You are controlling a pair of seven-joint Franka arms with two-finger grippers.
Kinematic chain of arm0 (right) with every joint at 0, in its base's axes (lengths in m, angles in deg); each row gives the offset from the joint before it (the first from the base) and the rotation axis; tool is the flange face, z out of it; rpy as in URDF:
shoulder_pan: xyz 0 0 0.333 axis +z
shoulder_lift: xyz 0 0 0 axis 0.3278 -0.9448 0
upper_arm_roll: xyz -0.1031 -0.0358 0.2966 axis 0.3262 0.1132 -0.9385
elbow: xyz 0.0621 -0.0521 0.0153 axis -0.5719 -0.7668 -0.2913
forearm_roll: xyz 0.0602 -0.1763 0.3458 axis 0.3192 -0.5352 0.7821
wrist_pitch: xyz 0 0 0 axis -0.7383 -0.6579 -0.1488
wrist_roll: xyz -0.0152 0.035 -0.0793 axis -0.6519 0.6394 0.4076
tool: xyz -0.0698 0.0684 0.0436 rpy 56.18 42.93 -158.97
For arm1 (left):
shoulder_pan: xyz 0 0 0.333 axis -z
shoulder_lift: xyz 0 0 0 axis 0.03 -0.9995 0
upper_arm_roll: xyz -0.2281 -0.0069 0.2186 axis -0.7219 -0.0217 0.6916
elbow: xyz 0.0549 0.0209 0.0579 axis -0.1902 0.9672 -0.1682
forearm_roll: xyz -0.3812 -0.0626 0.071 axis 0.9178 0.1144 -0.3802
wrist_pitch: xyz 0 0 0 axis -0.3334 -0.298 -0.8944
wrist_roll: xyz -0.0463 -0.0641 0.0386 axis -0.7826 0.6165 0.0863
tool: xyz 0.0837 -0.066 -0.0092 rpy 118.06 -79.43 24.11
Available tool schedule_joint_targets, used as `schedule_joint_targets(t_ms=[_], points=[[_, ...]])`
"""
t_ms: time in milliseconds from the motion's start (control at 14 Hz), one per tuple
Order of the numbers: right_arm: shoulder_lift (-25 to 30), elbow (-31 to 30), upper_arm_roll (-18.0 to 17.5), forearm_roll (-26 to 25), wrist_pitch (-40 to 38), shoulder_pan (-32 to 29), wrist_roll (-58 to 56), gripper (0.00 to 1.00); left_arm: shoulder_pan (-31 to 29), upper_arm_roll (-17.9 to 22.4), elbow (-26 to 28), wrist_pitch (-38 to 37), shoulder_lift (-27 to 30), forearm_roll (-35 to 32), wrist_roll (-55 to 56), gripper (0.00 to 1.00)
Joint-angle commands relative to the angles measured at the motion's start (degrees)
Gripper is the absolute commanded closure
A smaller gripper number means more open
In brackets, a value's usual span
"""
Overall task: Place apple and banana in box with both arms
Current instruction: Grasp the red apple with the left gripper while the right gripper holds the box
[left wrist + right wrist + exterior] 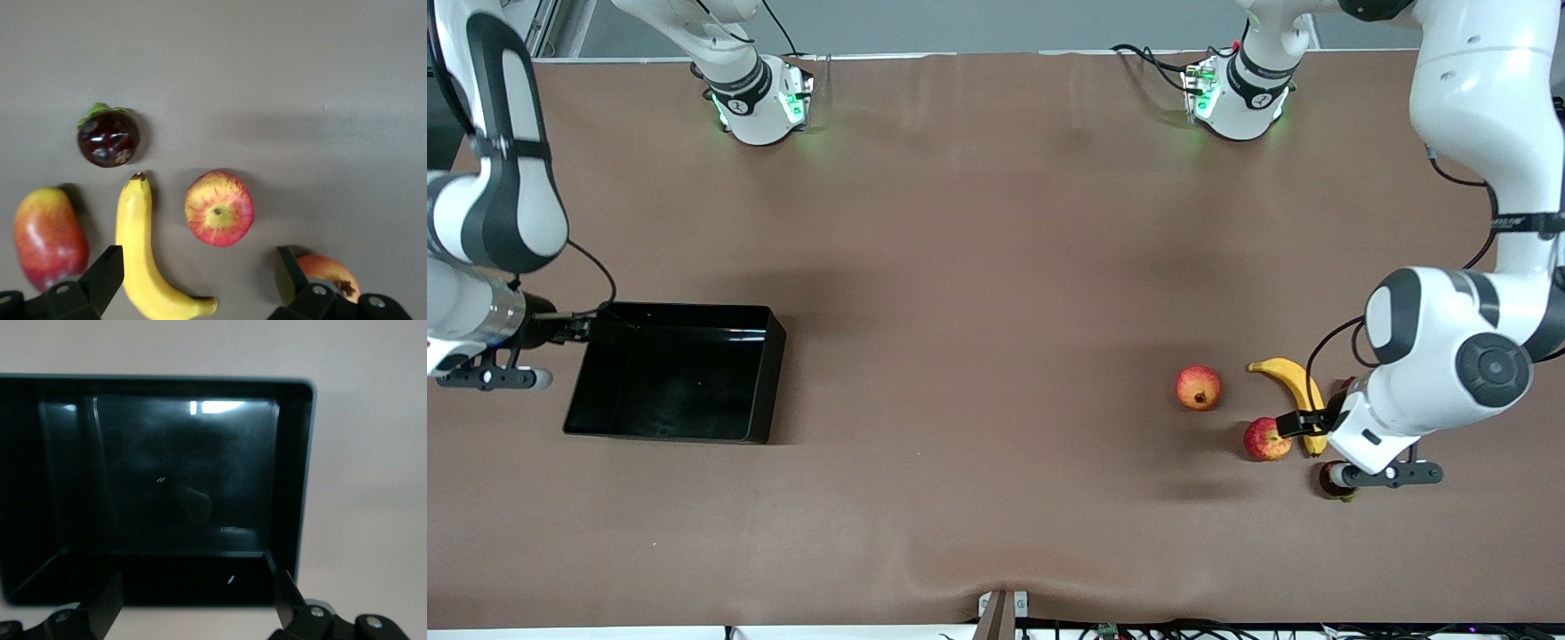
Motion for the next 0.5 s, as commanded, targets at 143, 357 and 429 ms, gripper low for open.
schedule_joint_targets(t_ms=[143, 357, 429], points=[[-5.67, 0.54, -1.05, 0.02, 3.68, -5.27, -7.21, 0.00, 0.82, 0.27, -1.64, 4.65, -4.47, -1.02, 0.78, 0.00], [-8.66, -0.42, -1.22, 0.11, 9.11, -6.59, -9.85, 0.00, 0.82, 0.27, -1.55, 6.77, -6.75, -0.93, 0.78, 0.00], [-8.84, -2.00, -1.23, 0.89, 11.74, -6.68, -10.30, 0.00, 0.82, 0.27, -1.47, 6.77, -7.37, -0.93, 0.78, 0.00]])
